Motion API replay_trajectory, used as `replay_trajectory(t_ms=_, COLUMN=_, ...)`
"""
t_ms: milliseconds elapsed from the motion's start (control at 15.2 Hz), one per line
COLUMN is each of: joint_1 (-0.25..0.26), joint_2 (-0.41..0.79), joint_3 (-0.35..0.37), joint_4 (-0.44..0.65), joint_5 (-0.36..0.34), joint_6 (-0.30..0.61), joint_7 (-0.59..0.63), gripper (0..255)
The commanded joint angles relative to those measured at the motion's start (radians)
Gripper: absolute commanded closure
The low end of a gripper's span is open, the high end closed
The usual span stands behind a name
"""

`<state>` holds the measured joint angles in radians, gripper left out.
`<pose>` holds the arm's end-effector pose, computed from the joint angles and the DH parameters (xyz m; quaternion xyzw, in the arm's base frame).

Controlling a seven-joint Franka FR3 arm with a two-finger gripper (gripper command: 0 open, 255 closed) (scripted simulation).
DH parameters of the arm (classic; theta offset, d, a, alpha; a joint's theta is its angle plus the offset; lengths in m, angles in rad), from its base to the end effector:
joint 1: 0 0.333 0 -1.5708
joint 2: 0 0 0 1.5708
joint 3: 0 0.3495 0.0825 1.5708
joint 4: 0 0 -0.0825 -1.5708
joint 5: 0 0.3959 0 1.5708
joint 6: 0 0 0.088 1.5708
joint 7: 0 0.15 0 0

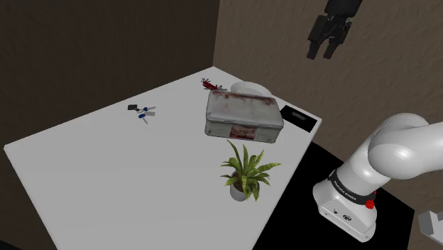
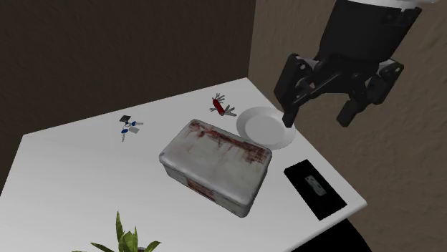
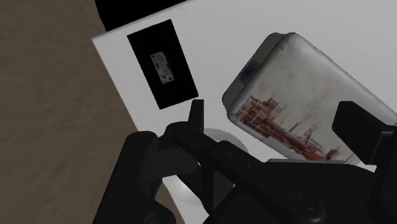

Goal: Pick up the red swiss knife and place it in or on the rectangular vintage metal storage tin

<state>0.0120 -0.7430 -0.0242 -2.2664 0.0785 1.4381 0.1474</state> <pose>0.2908 0.0067 0.5910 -0.9953 0.0725 0.0459 0.0441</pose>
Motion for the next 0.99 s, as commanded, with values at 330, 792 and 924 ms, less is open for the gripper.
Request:
replay_trajectory(t_ms=330, joint_1=0.008, joint_2=0.14, joint_3=0.021, joint_4=0.0, joint_5=0.002, joint_6=0.153, joint_7=0.003, gripper=0)
replay_trajectory(t_ms=792, joint_1=0.018, joint_2=0.367, joint_3=0.047, joint_4=0.058, joint_5=-0.002, joint_6=0.339, joint_7=0.011, gripper=0)
replay_trajectory(t_ms=924, joint_1=0.02, joint_2=0.436, joint_3=0.054, joint_4=0.087, joint_5=-0.006, joint_6=0.384, joint_7=0.015, gripper=0)
